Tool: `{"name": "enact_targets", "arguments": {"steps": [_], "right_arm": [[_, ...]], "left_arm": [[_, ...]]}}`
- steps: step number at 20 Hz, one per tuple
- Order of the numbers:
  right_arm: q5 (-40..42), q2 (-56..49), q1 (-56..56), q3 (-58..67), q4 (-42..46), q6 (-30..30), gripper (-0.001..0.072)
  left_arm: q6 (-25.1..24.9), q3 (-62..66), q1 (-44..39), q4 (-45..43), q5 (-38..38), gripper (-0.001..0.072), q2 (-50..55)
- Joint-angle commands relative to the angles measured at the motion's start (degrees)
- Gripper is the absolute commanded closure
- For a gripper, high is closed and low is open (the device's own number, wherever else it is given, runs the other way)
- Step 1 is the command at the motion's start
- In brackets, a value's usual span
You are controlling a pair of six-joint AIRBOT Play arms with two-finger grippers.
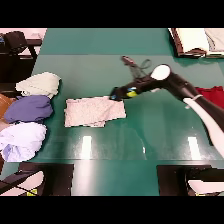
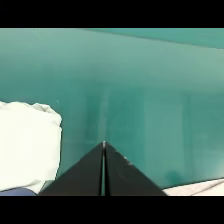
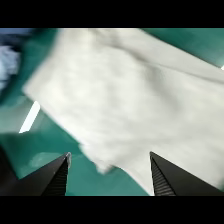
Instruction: Fold the shirts.
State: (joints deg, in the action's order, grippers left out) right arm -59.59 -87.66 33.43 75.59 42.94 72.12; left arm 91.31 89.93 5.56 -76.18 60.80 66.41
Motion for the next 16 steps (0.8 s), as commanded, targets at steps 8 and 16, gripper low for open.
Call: {"name": "enact_targets", "arguments": {"steps": [8, 16], "right_arm": [[-1.09, -6.40, -11.08, -11.32, -5.77, 2.01, 0.0081], [-1.97, -20.72, -0.13, 6.51, -10.19, 1.09, 0.0571]], "left_arm": [[-1.36, -1.14, 0.11, 5.18, 0.55, 0.0684, 0.00], [-1.40, -1.20, 0.11, 6.51, 2.43, 0.0684, 0.13]]}}
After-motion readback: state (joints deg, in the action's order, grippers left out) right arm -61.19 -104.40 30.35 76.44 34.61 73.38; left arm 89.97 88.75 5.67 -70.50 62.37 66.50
